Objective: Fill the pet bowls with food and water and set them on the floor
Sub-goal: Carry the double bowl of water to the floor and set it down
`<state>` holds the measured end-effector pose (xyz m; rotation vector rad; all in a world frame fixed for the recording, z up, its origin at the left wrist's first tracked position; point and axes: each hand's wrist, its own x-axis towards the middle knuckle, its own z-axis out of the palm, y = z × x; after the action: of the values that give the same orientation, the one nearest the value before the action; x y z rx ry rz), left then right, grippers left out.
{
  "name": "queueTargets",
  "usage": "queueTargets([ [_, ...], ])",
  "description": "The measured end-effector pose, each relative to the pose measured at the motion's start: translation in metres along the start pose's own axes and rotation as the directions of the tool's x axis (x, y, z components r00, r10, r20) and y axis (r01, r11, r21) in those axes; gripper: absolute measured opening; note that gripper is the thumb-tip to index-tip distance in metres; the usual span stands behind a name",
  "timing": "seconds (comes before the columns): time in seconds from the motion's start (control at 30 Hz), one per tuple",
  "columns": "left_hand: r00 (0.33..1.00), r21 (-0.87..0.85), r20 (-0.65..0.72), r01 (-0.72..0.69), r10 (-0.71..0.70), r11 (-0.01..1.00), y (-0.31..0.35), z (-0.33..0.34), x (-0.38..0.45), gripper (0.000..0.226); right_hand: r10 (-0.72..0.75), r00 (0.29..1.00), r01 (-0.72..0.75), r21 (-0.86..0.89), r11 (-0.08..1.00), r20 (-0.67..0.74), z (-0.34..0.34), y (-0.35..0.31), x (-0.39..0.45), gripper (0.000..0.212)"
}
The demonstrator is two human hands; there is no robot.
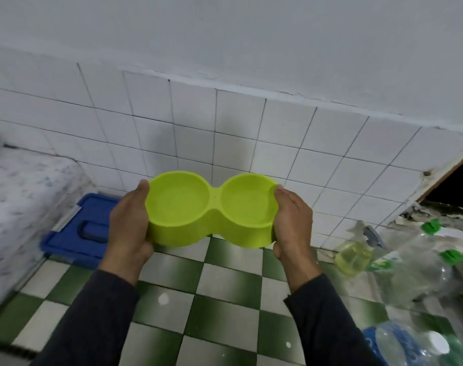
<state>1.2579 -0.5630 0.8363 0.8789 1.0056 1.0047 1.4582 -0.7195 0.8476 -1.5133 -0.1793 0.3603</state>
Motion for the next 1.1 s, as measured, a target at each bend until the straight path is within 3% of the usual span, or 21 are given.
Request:
queueTargets([
  [0.27, 0.984, -0.066, -0.145, -0.112, 0.102, 0.991, 0.057, -0.08, 0.007, 0.02, -0.064, 0.976, 0.066, -0.001, 0.998, 0.208, 0.088, -0.017, -0.042, 0.017],
  [0.57, 0.927, -0.091, -0.343, -0.191, 0.149, 0.977, 0.119, -0.199, 0.0, 0.019, -0.04, 0.922, 0.041, 0.006, 0.999, 0.386, 0.196, -0.023, -0.127, 0.02],
  [0.73, 0.88, -0.098, -0.438, -0.25, 0.184, 0.963, 0.147, -0.272, -0.006, 0.017, -0.014, 0.87, 0.012, 0.007, 1.0, 0.492, 0.256, -0.02, -0.182, 0.022],
  [0.87, 0.833, -0.103, -0.516, -0.293, 0.201, 0.951, 0.166, -0.332, -0.013, 0.031, 0.002, 0.817, -0.003, 0.001, 1.0, 0.576, 0.303, -0.014, -0.229, 0.027],
  [1.1, 0.723, -0.071, -0.647, -0.374, 0.243, 0.925, 0.192, -0.439, -0.033, 0.018, 0.02, 0.702, -0.012, -0.015, 1.0, 0.711, 0.382, 0.006, -0.316, 0.032],
])
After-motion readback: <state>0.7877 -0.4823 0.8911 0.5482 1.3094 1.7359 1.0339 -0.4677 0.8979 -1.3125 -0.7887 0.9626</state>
